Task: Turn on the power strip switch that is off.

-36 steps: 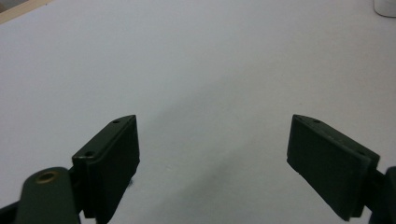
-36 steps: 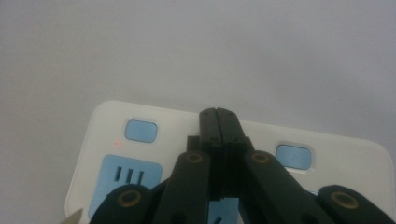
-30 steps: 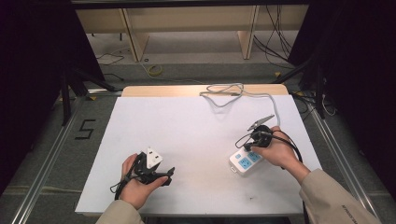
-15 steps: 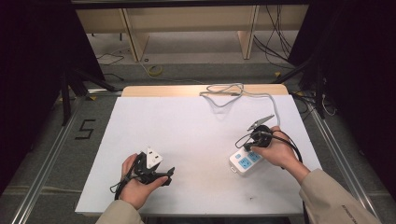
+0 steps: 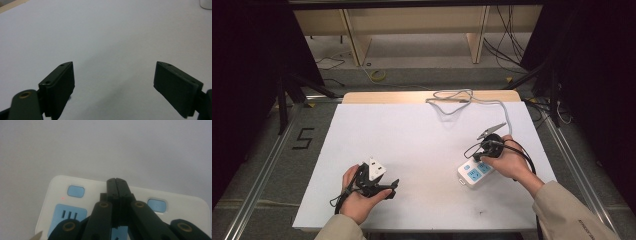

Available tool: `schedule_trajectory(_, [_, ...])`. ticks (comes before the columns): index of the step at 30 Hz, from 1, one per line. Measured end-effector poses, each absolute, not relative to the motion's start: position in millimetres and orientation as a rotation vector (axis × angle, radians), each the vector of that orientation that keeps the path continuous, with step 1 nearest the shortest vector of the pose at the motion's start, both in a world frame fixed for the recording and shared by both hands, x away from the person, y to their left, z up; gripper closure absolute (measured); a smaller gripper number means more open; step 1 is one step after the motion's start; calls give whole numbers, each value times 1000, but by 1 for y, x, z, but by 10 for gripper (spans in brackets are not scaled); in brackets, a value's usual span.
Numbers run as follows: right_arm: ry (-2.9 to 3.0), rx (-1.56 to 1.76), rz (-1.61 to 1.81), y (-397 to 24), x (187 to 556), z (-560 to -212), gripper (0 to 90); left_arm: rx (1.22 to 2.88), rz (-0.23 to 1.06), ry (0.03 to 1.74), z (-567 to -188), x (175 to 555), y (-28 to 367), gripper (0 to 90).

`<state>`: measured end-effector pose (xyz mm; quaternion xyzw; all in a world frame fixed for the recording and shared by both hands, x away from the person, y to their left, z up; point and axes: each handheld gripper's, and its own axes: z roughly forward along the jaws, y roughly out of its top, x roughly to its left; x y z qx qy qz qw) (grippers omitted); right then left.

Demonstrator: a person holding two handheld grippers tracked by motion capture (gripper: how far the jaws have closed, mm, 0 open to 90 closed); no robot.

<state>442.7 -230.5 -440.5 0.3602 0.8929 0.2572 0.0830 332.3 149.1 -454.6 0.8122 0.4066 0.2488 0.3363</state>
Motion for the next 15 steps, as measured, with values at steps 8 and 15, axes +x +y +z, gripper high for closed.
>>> schedule_trajectory(8, [2651, 1071, 784, -233, 443, -437, 900, 2119, 648, 1061, -455, 332, 149, 165])
schedule_trajectory(15, [2649, 1073, 788, -233, 441, -436, 876, 2115, 648, 1065, -455, 332, 149, 165])
